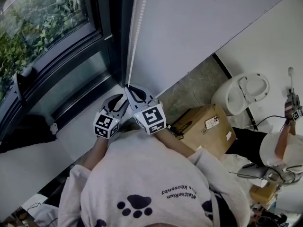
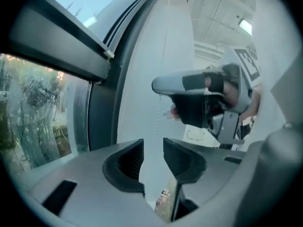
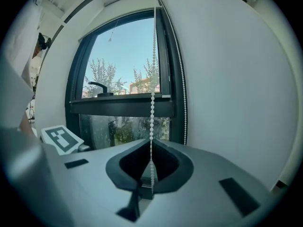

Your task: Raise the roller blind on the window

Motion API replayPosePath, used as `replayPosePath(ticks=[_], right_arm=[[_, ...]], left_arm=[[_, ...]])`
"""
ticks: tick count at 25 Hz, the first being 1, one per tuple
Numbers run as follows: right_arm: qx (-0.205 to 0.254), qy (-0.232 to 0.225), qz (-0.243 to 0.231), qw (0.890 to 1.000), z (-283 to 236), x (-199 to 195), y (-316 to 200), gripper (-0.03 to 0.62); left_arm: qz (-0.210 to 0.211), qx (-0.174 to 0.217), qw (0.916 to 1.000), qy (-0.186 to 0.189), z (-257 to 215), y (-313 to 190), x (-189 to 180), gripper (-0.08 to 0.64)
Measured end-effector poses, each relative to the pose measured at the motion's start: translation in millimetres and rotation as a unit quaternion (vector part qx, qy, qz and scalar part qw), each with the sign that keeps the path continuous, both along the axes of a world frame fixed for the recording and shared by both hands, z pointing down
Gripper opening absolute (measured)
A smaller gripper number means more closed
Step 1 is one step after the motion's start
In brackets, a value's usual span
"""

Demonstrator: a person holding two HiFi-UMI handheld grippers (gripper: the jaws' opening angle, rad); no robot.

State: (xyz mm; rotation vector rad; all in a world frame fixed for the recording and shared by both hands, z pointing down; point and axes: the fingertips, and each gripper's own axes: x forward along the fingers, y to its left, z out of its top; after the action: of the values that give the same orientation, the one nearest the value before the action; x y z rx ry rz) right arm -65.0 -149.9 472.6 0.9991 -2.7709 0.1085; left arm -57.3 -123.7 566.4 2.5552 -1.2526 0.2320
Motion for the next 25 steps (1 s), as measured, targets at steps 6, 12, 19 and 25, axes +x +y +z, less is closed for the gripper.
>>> replayPosePath(ticks=[6, 12, 19, 25], right_arm=[[0.010, 0.007, 0.004, 1.000, -2, -1, 1, 0.017], [0.023, -0.003, 0.011, 1.000, -13, 2, 3, 0.036], [0.037, -0.010, 0.038, 0.999, -27, 17, 1, 0.087], [0.052, -0.034, 0.056, 0.997, -58, 29, 7, 0.097]], left_arm=[[-0.029, 0.048, 0.9984, 0.011, -49, -3, -10, 0.059], [-0.038, 0.067, 0.9970, 0.002, -72, -1, -12, 0.008], [-0.044, 0.095, 0.9944, 0.012, -114, 2, -9, 0.006], [-0.057, 0.108, 0.9925, 0.010, -144, 5, -7, 0.006]])
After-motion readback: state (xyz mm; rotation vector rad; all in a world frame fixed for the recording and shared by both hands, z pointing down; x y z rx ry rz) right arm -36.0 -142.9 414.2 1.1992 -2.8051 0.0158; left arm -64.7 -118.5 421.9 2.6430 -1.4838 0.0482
